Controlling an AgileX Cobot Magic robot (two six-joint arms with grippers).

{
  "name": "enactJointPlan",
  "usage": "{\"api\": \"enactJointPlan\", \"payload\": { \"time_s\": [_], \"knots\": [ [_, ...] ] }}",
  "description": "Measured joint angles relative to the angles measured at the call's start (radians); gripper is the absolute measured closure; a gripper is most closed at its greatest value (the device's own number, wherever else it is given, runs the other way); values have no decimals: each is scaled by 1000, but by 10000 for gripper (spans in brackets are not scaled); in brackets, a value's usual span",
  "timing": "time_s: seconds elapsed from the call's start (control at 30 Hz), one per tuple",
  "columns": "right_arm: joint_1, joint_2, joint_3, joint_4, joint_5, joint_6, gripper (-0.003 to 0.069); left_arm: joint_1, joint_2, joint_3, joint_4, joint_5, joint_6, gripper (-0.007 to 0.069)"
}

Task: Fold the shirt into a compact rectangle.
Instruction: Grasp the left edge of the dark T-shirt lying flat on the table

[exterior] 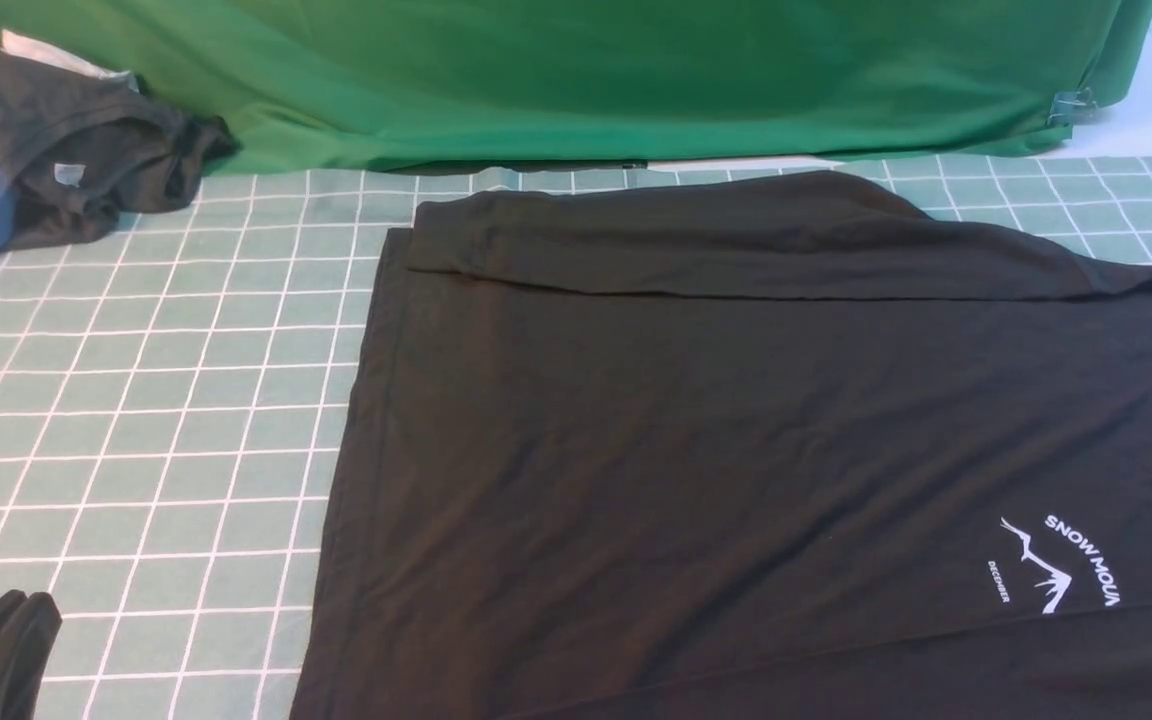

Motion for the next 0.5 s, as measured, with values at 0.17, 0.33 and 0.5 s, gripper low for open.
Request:
{"api": "enactJointPlan", "payload": {
  "time_s": [0.17, 0.33, 0.5],
  "knots": [
    [0, 0, 0, 0, 0, 0, 419, 0, 0, 0, -7, -30, 0, 610],
    [0, 0, 0, 0, 0, 0, 415, 0, 0, 0, -210, -157, -9, 610],
    [0, 0, 0, 0, 0, 0, 414, 0, 0, 0, -383, -381, -71, 610]
  ]
}}
